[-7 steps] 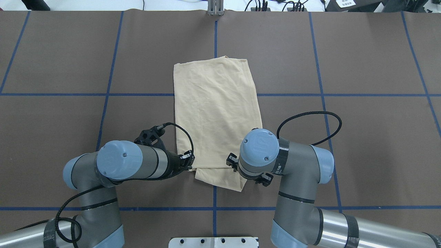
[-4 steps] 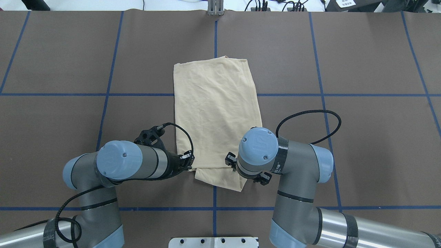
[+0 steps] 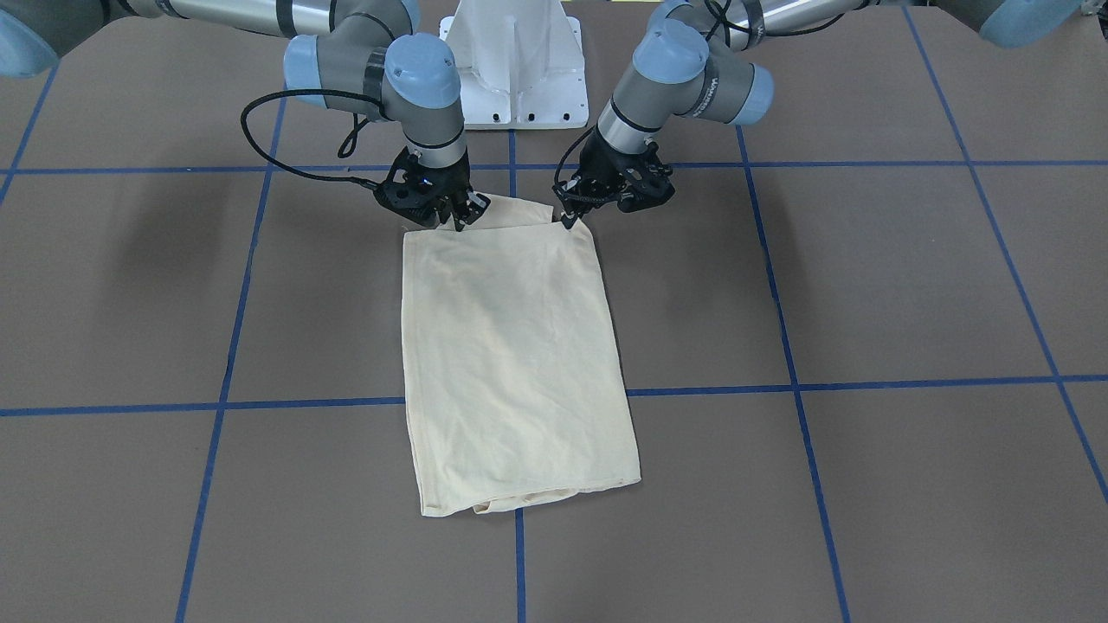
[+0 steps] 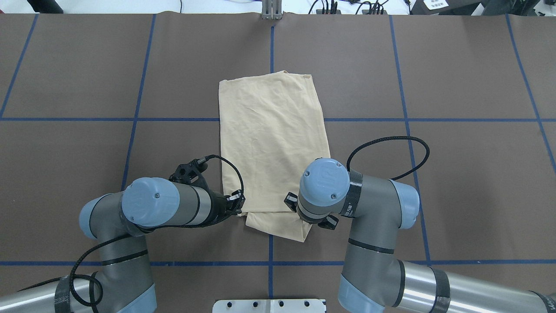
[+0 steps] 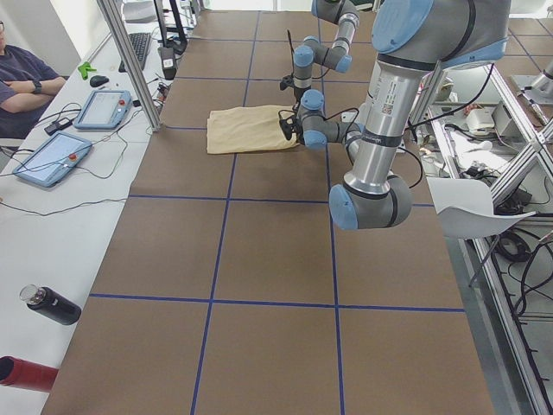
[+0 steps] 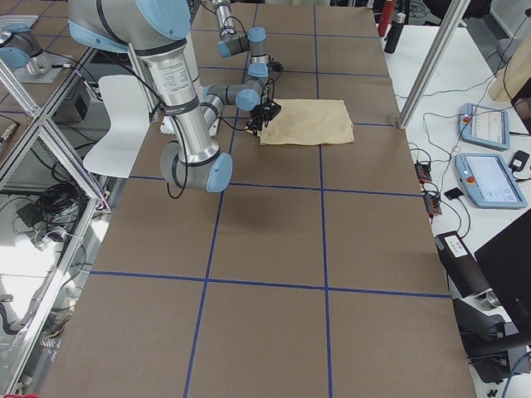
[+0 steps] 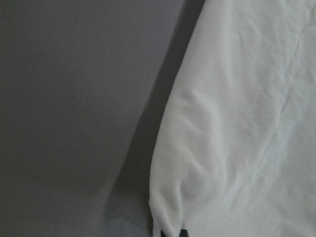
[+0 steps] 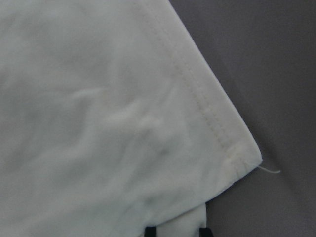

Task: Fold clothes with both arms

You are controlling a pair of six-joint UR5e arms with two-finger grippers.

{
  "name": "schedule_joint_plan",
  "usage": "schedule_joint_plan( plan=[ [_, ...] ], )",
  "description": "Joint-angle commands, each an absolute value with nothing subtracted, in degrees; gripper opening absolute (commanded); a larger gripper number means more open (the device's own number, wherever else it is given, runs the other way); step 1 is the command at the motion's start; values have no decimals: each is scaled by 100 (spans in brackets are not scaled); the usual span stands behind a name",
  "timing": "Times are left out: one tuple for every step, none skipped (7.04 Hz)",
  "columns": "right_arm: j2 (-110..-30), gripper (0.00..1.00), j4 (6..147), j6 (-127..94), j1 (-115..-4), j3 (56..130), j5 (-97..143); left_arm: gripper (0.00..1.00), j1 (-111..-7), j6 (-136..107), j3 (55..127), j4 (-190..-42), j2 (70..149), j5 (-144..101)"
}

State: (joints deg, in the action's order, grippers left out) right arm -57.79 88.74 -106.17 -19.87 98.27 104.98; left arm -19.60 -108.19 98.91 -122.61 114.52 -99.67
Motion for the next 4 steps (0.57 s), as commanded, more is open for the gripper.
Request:
schedule_joint_plan(
  plan=[
    [-5775,0,8877,-10617,-1986,9817,10494,0,-1960,-10819,9888,-12261,11452,-9967],
    [-5774,0,8877,-10617,-1986,9817,10494,0,-1960,-10819,9888,-12261,11452,-9967],
    [-5757,0,8877,-10617,-2004,9826,10503,0,-1960,-10819,9888,-12261,11452,-9967],
    [-5757,0,8886,-10617,-2039,9878,10520,0,-1960,-10819,9896,-12261,11452,-9967]
  ],
)
